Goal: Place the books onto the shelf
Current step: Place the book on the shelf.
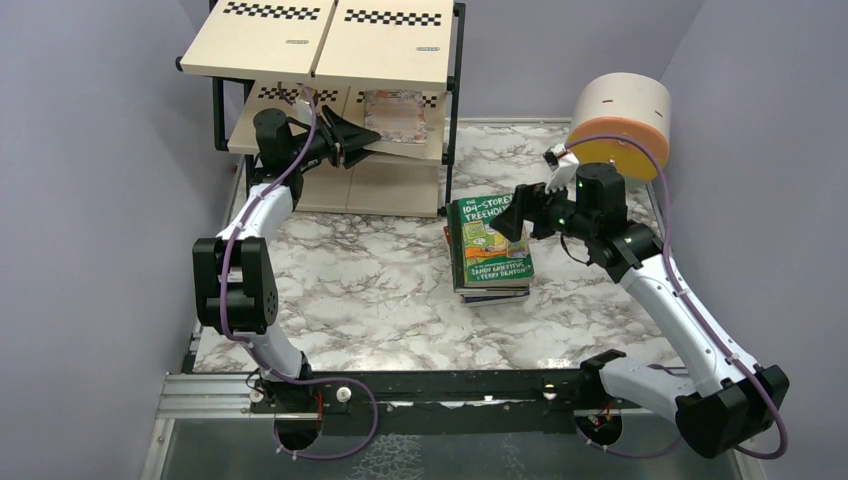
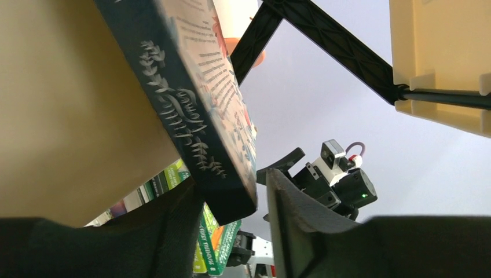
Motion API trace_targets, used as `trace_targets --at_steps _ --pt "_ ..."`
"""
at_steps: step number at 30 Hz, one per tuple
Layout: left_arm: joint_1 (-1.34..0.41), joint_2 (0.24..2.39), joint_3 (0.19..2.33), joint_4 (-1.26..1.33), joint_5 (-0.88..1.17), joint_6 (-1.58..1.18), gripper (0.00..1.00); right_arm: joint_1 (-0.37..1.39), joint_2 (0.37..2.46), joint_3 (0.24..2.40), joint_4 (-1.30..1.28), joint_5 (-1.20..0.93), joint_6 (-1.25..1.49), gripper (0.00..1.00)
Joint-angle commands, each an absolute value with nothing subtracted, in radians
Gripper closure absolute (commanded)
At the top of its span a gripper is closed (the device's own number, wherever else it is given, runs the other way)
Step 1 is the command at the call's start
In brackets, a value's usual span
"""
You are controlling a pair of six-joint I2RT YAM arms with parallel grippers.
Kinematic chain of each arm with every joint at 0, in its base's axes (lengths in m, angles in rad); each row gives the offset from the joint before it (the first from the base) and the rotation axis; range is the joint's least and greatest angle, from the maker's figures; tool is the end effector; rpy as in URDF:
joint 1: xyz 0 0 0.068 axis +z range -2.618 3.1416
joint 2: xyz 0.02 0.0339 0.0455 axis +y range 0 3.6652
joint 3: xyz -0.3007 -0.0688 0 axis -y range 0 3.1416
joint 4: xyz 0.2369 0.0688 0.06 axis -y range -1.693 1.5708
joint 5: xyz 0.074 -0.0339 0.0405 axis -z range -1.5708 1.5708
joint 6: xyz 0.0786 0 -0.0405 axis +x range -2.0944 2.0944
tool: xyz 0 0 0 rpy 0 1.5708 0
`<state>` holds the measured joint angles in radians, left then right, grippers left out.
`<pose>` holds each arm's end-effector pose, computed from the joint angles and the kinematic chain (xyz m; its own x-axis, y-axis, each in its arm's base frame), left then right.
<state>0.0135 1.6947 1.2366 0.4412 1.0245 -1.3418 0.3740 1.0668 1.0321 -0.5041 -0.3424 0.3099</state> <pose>0.4119 -0.0616 0.3590 -0.8290 -0.5172 -0.2129 0.1759 0.1203 -0.9770 0.2144 0.1125 0.3526 -0.6416 0.0568 -0.7649 -0.4376 0.7920 0.4258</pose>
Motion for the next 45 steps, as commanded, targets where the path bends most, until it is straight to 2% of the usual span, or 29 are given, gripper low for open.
trace_targets --at_steps 1,14,18,32,35,45 --pt "0.026 1.680 1.263 0.514 1.051 -1.354 0.60 0.376 1.045 1.016 -0.473 -0.359 0.319 0.11" --pt "0.066 1.623 1.152 0.512 1.061 -1.346 0.46 0.375 1.062 1.039 -0.428 -0.351 0.341 0.11" --pt "0.076 1.618 1.133 0.512 1.067 -1.341 0.45 0.376 1.101 1.043 -0.344 -0.345 0.371 0.12" --pt "0.099 1.612 1.098 0.512 1.084 -1.319 0.40 0.378 1.454 1.281 -0.044 -0.331 0.404 0.14" --pt "0.103 1.612 1.083 0.512 1.088 -1.314 0.37 0.390 1.537 1.344 -0.004 -0.322 0.410 0.14" --pt "0.119 1.605 1.045 0.511 1.101 -1.300 0.36 0.430 1.730 1.494 0.076 -0.303 0.430 0.16"
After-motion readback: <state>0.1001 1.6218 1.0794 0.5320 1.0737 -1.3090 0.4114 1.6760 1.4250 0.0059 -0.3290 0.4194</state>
